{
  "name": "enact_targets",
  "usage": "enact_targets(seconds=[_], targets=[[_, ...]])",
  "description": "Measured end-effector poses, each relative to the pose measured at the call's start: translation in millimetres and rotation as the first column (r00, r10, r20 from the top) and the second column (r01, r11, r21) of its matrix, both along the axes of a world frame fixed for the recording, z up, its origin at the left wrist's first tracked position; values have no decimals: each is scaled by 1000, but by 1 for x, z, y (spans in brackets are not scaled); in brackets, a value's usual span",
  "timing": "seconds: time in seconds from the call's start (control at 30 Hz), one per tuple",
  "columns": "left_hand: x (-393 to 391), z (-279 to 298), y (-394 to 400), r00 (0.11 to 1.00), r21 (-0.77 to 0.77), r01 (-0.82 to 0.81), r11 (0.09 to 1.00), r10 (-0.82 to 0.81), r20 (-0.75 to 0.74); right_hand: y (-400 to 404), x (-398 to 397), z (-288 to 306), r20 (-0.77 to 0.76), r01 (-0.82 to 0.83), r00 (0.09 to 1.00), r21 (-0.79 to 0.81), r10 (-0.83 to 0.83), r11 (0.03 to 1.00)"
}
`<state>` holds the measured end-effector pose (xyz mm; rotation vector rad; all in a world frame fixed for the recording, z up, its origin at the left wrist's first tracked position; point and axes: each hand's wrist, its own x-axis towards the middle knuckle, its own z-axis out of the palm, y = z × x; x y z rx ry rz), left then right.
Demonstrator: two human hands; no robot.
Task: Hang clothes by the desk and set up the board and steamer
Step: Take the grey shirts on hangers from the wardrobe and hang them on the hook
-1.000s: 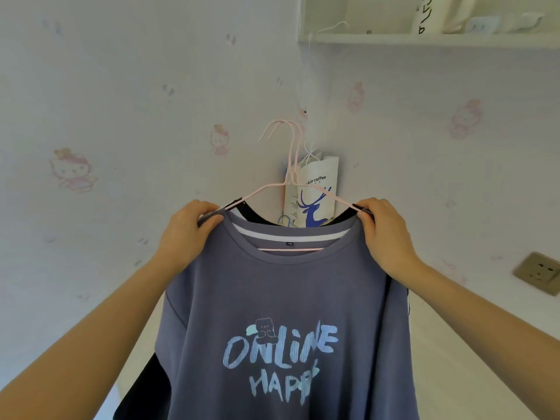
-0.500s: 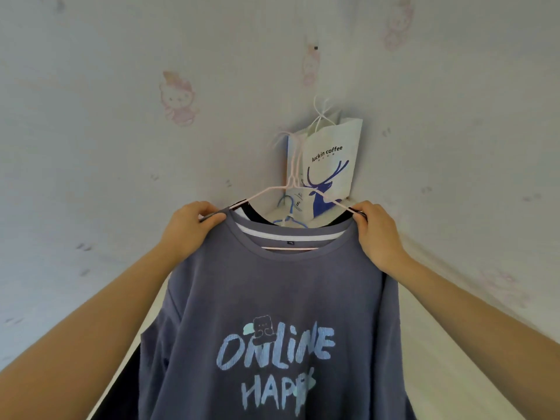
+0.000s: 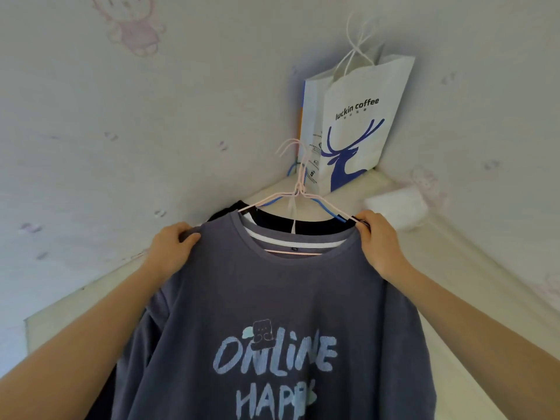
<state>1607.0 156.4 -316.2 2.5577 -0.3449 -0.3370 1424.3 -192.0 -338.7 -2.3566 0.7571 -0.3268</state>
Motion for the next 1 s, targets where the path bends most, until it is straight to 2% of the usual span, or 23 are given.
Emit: enact_targets(seconds=[0.27,0.37,0.47,0.6,0.7,0.77,0.87,1.0], targets=[[23,4,-39,961,-30,-163,986,165,220,-24,46,7,68,-22,997,-66,26,998],[29,-2,-56,943,-38,-227,973,229,242,-36,56,2,30,-58,998,-86,61,995],[27,-18,-65,940,45,-234,971,214,267,-39,56,-13,-26,-77,997,-88,75,993],[26,-41,-67,944,199,-153,968,84,318,-38,53,-36,-78,-39,996,-117,30,992],[23,-56,-69,904,379,-18,925,-147,402,-37,55,-45,-133,-14,991,-103,0,995],[14,-63,-75,859,396,120,910,-296,419,-35,58,-48,-157,-9,988,-97,-6,995],[-7,-71,-88,847,414,274,868,-421,323,-35,59,-48,-197,-33,980,-116,10,993],[-21,-83,-93,905,446,288,847,-393,161,-35,55,-46,-282,-83,959,-213,20,973]])
